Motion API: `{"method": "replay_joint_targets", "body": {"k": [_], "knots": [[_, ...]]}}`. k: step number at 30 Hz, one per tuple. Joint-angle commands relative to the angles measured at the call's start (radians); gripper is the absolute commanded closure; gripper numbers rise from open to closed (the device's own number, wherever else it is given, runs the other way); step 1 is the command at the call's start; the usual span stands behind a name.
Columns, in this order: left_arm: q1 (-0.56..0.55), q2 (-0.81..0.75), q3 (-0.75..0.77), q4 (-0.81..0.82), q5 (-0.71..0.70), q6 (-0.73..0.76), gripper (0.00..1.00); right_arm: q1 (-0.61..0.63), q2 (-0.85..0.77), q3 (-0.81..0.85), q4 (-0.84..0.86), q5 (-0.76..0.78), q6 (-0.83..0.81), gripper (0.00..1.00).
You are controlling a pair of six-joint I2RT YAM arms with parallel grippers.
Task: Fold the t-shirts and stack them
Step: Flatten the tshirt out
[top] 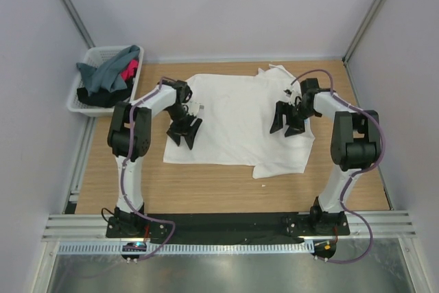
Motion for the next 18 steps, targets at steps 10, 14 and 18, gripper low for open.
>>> {"method": "replay_joint_targets", "body": {"k": [10,14,18], "knots": [[-0.041,-0.082,-0.106,-0.090,0.059,-0.031,0.38,-0.042,-0.004,-0.075,-0.074,0.116,0.125,0.22],[-0.082,-0.147,-0.181,-0.081,0.064,-0.046,0.38,-0.056,-0.046,-0.160,-0.097,0.110,0.158,0.22],[-0.121,-0.246,-0.163,-0.047,0.013,-0.057,0.39,-0.058,-0.116,-0.119,-0.106,0.119,0.133,0.24]]}}
